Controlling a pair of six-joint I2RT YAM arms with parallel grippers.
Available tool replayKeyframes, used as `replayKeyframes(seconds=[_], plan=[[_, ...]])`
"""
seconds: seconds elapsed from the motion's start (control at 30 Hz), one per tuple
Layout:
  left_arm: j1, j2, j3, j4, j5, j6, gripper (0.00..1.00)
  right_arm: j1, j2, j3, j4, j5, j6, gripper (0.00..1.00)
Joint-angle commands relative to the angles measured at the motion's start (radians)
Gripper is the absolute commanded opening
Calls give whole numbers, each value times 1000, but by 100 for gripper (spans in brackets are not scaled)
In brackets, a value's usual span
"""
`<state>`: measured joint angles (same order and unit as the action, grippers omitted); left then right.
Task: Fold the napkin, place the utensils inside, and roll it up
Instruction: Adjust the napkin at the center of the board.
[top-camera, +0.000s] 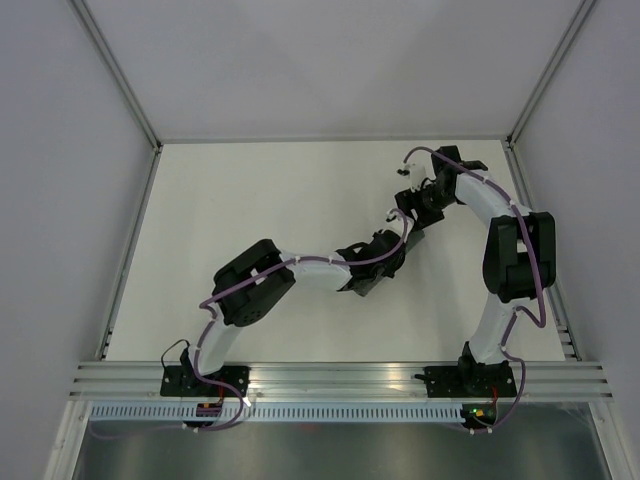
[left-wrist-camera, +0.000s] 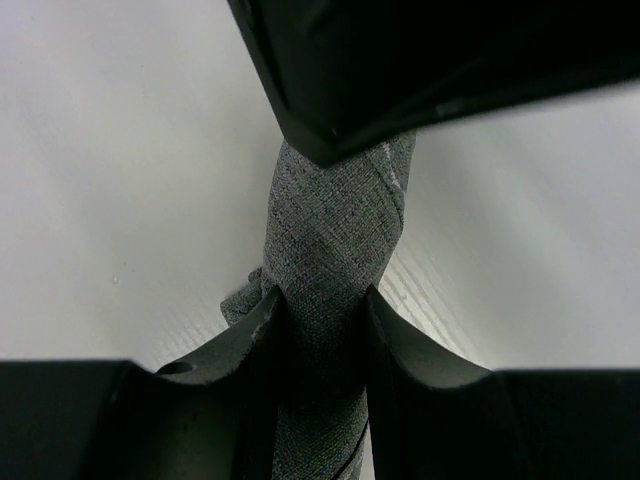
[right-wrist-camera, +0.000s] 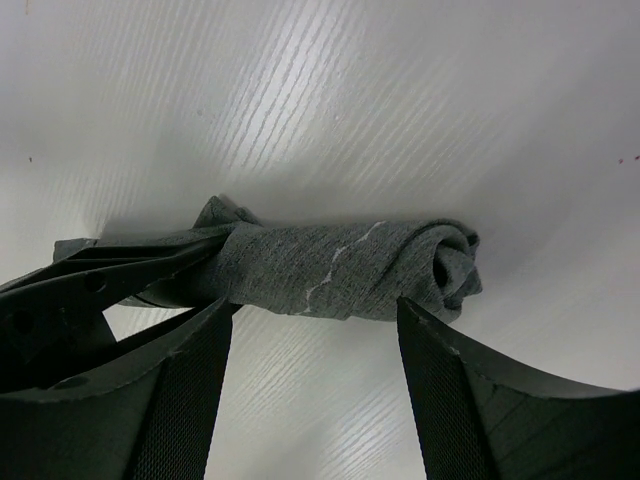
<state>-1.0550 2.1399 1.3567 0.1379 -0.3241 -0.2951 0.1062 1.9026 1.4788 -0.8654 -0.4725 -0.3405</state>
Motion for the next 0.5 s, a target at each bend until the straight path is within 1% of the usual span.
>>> replayKeyframes(seconds=[0.0,0.23,0.47], plan=[[0,84,18,-178,-1,-134,28,-8,-46,-32,22,32,75,73],[0,118,99,-241,-29,-197,29,-13,-51,-58,37,61,113,74],[0,141,145,-271,-35,-246,29,-13,-65,-113,39,66,135,75]])
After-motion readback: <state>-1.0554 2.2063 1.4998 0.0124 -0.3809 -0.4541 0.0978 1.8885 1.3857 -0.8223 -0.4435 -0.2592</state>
